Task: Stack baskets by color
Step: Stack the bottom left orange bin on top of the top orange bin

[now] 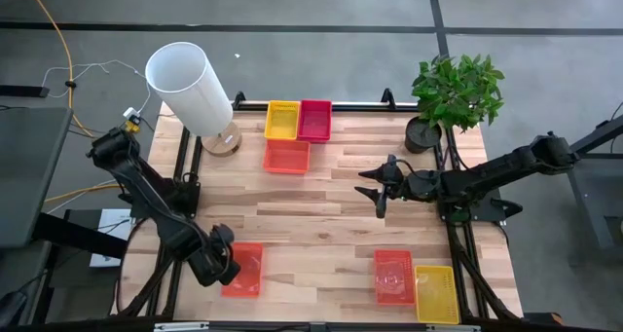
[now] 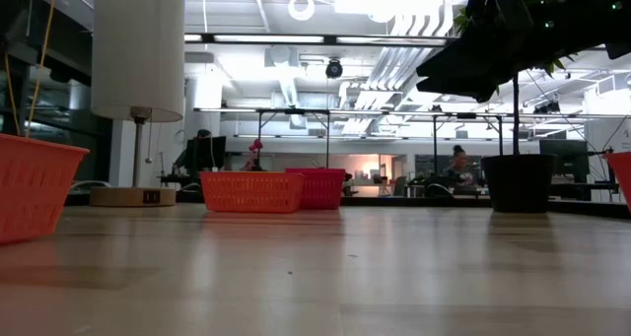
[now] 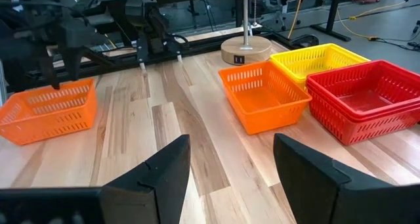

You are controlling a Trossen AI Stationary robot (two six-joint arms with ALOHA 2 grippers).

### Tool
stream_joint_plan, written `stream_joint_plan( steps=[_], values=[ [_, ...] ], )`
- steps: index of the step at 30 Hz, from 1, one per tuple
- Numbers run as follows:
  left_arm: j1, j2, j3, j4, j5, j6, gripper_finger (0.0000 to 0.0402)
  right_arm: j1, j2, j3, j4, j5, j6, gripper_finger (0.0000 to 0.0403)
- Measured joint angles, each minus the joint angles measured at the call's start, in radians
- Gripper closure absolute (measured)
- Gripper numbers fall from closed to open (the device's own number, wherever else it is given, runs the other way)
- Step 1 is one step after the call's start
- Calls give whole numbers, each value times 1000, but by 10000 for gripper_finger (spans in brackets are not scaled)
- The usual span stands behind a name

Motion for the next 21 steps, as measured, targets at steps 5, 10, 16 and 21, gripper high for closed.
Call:
stream_joint_plan(
  steps=[5, 10, 16, 21],
  values=[
    [1, 55, 0, 27, 4, 10, 232, 0, 0, 0, 0, 0, 0, 197],
    [0, 89, 0, 32, 41, 45, 232, 0, 0, 0, 0, 0, 0, 197],
    [3, 83, 0, 31, 44, 54, 267, 0, 0, 0, 0, 0, 0, 197],
    [13, 79, 2, 30, 20, 159, 356, 0, 0, 0, 0, 0, 0, 197]
  ],
)
